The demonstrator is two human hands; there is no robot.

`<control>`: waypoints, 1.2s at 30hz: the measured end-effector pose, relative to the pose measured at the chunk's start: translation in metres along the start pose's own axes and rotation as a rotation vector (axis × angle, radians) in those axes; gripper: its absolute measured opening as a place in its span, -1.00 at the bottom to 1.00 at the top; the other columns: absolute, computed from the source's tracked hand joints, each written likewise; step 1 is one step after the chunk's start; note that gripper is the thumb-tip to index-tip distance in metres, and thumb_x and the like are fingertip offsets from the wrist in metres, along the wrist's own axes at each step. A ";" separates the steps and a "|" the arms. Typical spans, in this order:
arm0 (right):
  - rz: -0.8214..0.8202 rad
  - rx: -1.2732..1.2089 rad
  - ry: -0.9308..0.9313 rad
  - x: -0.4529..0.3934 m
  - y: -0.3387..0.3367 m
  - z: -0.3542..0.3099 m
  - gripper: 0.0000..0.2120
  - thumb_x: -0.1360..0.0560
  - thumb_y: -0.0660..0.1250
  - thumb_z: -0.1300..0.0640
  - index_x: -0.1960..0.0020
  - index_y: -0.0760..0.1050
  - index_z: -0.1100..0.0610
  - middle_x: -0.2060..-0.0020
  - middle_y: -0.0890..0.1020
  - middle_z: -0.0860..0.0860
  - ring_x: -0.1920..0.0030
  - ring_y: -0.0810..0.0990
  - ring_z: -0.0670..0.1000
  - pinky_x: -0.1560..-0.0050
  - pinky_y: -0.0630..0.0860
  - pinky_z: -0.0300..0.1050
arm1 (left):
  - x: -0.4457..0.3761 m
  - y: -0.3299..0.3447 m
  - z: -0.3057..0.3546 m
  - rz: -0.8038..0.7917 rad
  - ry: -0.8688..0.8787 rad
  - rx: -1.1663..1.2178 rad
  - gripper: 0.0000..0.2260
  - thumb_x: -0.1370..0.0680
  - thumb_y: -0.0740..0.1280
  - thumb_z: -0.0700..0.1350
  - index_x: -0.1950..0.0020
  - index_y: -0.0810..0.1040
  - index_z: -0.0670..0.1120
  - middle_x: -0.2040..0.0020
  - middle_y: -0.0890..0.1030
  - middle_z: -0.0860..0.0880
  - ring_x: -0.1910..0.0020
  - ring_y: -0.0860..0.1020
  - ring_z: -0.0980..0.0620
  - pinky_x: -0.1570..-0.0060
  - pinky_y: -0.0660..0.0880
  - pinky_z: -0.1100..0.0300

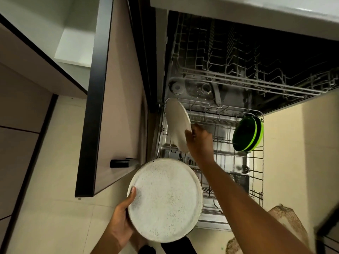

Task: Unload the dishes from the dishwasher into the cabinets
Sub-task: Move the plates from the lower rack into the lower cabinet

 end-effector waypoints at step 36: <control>0.268 -0.070 0.145 0.226 -0.133 0.009 -0.57 -0.50 0.43 -0.16 -0.31 0.50 -0.07 -0.18 0.53 -0.11 -0.16 0.51 -0.06 -0.14 0.53 -0.01 | 0.070 0.022 -0.022 -0.135 0.000 -0.076 -0.55 -0.53 0.21 0.21 0.01 0.74 -0.09 0.04 0.71 -0.17 0.18 0.70 -0.12 0.16 0.58 -0.02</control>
Point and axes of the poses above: each hand's wrist, its own x-axis away from the middle knuckle, its own y-axis out of the palm, z = x × y, the point moved 9 cm from there along -x, towards the middle knuckle
